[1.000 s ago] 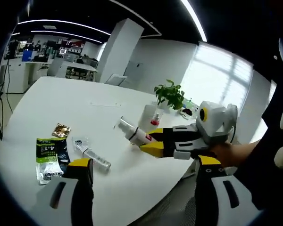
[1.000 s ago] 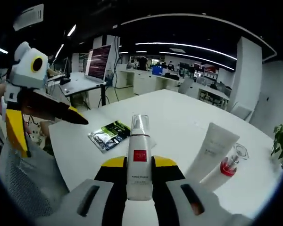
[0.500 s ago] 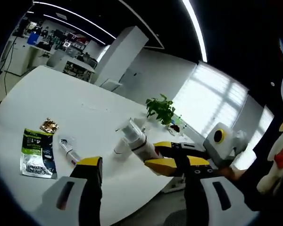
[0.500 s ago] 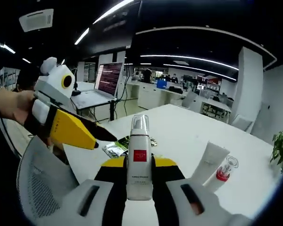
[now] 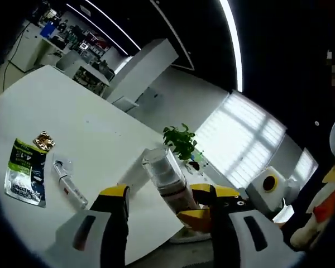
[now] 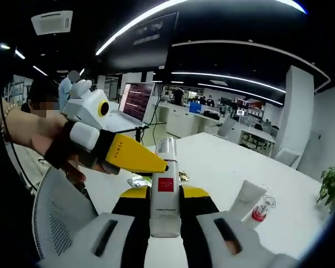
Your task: Arrange the skincare products in the storage area until every visible bottle or jar stands upright without overlapping.
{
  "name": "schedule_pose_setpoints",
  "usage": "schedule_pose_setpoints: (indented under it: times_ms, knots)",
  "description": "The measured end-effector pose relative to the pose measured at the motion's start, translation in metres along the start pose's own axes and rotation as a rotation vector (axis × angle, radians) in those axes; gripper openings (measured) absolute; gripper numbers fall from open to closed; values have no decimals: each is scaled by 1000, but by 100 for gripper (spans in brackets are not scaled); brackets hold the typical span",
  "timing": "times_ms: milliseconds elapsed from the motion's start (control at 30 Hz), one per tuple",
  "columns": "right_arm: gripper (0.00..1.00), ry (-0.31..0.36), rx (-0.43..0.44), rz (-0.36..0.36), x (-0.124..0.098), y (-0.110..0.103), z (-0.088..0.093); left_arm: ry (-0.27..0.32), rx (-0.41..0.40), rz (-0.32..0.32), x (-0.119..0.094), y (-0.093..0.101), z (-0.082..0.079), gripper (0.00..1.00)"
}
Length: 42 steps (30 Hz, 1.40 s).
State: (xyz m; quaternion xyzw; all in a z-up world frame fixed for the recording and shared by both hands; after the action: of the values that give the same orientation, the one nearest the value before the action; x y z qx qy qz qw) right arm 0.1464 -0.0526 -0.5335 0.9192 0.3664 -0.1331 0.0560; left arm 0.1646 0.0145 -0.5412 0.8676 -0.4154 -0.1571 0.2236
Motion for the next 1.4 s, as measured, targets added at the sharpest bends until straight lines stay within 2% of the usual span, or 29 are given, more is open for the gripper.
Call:
schedule_pose_setpoints:
  times_ms: [133,267,400,500,600,767,900,1067,1133,1233,1267,1333,1400]
  knots:
    - [19,-1,-28,7,-5,-1,0,28,-36,21,4,8,-1,44]
    - [19,-1,-36,18,-13,2,1,31,-34,32,9,14,1,35]
    - [19,-11,-37,25,-18,6,3,31,-35,67,13,25,3,20]
    - [19,-16,-39,35,-23,9,5,32,-3,58,17,29,4,20]
    - [19,-22,-34,40,-27,12,8,22,-12,56,19,32,5,19]
    - [20,-29,8,25,-31,17,10,6,19,59,23,38,4,18]
    - [22,-30,57,-41,-34,20,12,-15,66,94,27,44,2,17]
    - [24,-10,145,-141,-40,25,10,-72,232,136,33,53,-6,16]
    - [24,1,199,-205,-42,28,10,-94,296,156,34,56,-9,16]
    - [25,39,314,-288,-45,37,8,-103,345,185,35,61,-14,16]
    - [26,53,327,-313,-46,41,6,-103,358,202,36,63,-17,16]
    - [28,36,355,-388,-50,43,5,-129,421,237,37,69,-20,16]
    - [29,21,331,-393,-52,51,5,-158,486,253,38,72,-22,16]
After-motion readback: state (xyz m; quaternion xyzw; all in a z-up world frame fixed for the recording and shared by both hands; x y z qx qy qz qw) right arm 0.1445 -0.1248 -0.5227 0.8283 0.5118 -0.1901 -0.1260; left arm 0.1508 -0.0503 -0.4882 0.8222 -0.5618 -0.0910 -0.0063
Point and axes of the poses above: the point that each gripper's makers call its tool centre point, and the gripper's own axes: x roughly forward along the fingers, y roughly to its right, z roughly out of its underside, the point moved 4 cm from there along -x, roughly backward along the fingers, and after that the axes turned 12 degrees about x, right-handed, at the moved point
